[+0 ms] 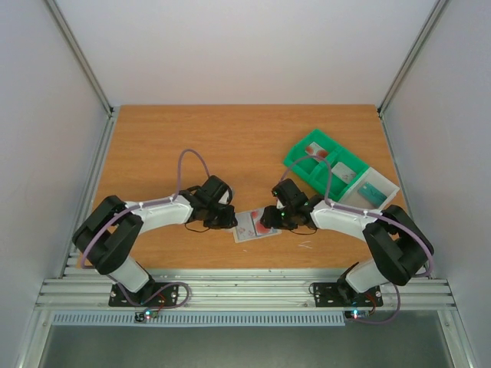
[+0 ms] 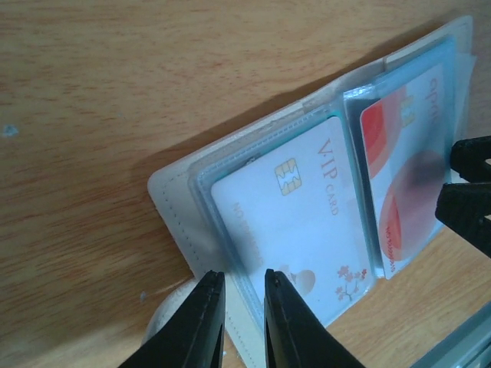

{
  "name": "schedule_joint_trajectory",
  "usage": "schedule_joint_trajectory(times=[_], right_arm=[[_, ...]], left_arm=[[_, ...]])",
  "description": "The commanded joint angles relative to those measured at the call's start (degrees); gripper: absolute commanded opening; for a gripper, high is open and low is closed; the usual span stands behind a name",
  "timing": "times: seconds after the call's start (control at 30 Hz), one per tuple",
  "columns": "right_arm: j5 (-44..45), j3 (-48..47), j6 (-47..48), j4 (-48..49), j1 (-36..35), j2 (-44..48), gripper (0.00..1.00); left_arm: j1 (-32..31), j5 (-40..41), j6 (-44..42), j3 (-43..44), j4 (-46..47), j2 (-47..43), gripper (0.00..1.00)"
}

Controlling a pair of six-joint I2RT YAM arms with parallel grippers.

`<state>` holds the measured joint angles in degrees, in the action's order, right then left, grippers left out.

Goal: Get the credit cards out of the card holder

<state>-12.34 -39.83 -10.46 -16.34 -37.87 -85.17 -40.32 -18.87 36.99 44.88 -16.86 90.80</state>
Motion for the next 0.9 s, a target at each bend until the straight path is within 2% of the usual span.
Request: schedule_joint_trajectory(times=[0.0, 0.23, 0.87], right_arm=[[-1.6, 1.1, -0.7, 3.1, 0.5, -0.7, 0.53], [-5.9, 2.2, -1.5, 6.6, 1.4, -0.2, 0.56], [-16.6, 3.9, -5.2, 13.7, 2.8, 3.9, 0.56]], left_arm=[[-0.1, 1.1, -1.1, -0.8, 3.0, 1.1, 0.16], [-0.1, 1.5, -1.0, -1.8, 3.7, 1.4, 0.15], [-0.1, 1.1, -1.0, -2.5, 4.7, 1.4, 0.15]])
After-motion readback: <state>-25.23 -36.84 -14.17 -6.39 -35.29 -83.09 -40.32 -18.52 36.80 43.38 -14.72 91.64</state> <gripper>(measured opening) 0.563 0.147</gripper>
